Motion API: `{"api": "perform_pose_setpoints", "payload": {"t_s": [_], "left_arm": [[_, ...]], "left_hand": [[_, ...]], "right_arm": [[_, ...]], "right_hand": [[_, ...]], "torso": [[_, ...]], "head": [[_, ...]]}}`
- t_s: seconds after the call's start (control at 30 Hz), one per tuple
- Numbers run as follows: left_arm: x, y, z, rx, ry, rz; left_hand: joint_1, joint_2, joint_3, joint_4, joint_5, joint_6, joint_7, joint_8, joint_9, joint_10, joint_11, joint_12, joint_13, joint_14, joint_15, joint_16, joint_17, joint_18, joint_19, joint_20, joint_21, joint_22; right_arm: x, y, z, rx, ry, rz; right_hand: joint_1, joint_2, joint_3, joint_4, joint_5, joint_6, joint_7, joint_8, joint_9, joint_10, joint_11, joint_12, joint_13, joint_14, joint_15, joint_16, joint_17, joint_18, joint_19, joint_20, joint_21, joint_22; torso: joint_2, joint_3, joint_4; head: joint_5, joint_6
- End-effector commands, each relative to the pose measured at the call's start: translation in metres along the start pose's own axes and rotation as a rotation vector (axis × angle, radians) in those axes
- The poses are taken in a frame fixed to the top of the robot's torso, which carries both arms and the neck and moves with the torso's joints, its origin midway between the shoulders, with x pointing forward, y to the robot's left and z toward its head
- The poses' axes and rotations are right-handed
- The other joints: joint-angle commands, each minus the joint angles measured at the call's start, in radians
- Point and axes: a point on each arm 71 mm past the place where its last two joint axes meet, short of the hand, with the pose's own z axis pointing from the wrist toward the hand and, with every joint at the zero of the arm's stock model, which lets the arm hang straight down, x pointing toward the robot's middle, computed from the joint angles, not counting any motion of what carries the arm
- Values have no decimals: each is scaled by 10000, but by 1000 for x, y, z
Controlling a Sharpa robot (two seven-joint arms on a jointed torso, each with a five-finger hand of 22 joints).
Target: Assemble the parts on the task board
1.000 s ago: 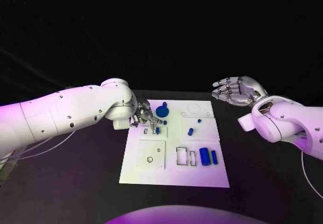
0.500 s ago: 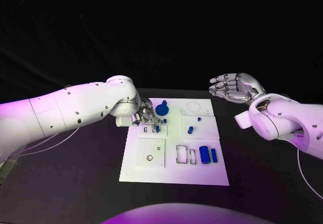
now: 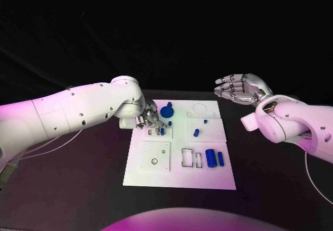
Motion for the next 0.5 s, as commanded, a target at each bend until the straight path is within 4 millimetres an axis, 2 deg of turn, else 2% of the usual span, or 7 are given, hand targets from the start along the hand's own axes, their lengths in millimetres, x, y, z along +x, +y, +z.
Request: {"api": "perform_pose_setpoints", "payload": {"t_s": [0.03, 0.5], "left_arm": [[0, -3, 1, -54, 145, 249], [-1, -7, 4, -81, 115, 265]], "left_hand": [[102, -8, -123, -34, 58, 77, 22, -44, -11, -36, -43, -32, 11, 742, 27, 0, 1304, -148, -54, 33, -26, 19], [146, 10, -125, -23, 71, 158, 5, -13, -32, -36, -54, -28, 16, 744, 20, 7, 1319, -152, -42, 26, -13, 54]], "right_arm": [[2, 1, 0, -87, 155, 28], [4, 0, 1, -17, 295, 54]], "right_hand": [[-110, -2, 11, -66, 29, -2, 961, 54, -18, -1079, 1078, -47, -18, -20, 54, -70, -17, -27, -63, -2, -54, -22], [-175, 2, -13, -70, 31, -16, 969, 64, -41, -1084, 1087, -50, -71, -49, 71, -123, -68, -44, -196, 0, -57, -140]], "torso": [[1, -7, -6], [-9, -6, -5]], "head": [[7, -24], [-11, -47]]}}
